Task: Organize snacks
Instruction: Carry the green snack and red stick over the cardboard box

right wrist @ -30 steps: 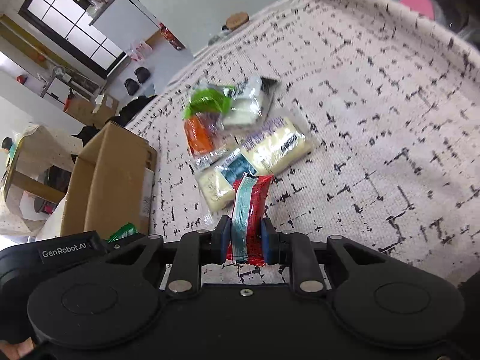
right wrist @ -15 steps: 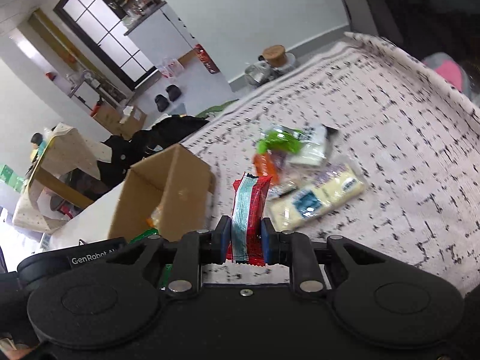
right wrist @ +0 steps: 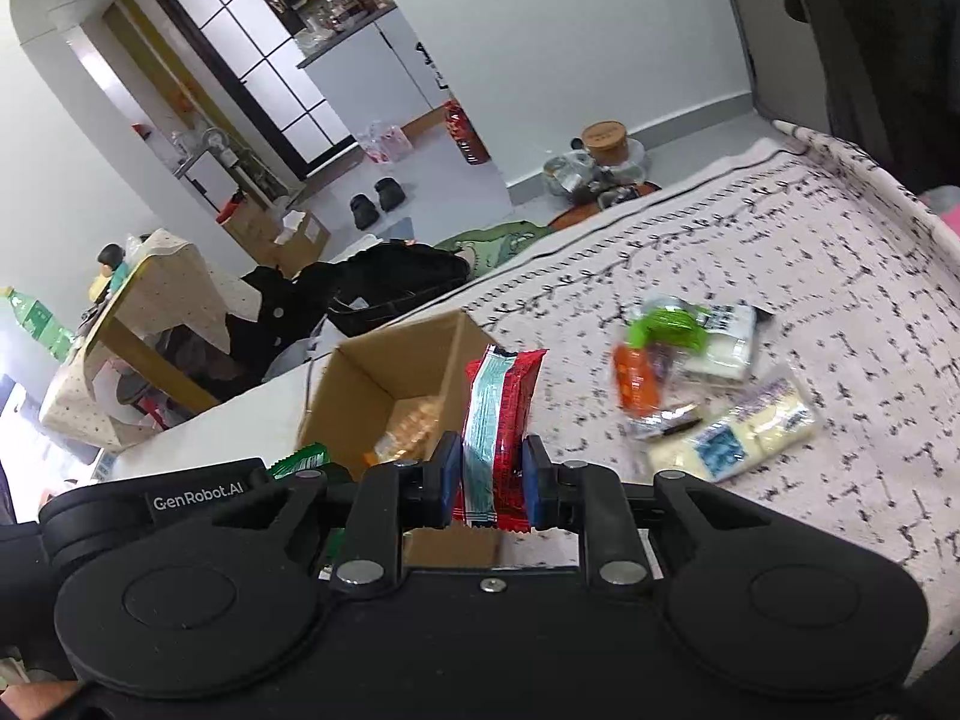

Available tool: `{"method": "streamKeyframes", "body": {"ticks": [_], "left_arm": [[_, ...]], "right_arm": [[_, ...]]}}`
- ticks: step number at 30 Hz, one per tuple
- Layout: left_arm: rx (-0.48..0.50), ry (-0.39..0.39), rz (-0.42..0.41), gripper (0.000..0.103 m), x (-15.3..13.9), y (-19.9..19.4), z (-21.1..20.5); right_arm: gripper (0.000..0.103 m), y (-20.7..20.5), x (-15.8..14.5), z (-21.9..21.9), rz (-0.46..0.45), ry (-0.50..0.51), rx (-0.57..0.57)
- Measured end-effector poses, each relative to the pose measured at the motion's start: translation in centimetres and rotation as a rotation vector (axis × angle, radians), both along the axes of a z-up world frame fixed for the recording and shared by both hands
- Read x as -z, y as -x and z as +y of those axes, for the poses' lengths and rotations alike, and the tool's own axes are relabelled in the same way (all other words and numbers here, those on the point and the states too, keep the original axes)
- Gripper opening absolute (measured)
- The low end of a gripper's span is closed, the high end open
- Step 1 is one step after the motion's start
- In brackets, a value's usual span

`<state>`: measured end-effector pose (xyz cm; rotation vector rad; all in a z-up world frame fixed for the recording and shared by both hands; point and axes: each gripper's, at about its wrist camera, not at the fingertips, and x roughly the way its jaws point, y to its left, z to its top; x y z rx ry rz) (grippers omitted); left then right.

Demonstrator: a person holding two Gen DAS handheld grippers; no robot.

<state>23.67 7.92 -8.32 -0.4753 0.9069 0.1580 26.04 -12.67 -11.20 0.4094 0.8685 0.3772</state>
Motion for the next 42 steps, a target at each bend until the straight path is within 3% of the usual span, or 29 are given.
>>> {"method": "streamKeyframes", "body": {"ticks": [15, 23, 31, 35, 42], "left_arm": [[-0.097, 0.052, 0.025, 0.027, 1.6, -0.9, 6.2], [-0.100, 0.098, 0.053, 0.031, 2.9, -1.5, 7.5], [-0.127, 0.111, 0.069, 0.045, 3.6, -1.4, 8.6], [-0.145, 0.105, 0.076, 0.050, 3.5, -1.1, 9.0], [-0.148, 0.086, 0.084, 0.062, 3.4, -0.5, 8.6]], "right_arm": [[0.021, -1.3, -0.4, 5.5, -0.004, 0.019, -0.053], [0.021, -2.1, 0.3, 7.4, 0.024, 0.020, -0.064], [0.022, -1.9, 1.2, 9.1, 0.072, 0.012, -0.106], [0.037, -1.8, 1.4, 9.4, 0.101, 0.020, -0.115], [0.042, -1.2, 1.4, 7.7, 0.108, 0.028, -0.075]]}}
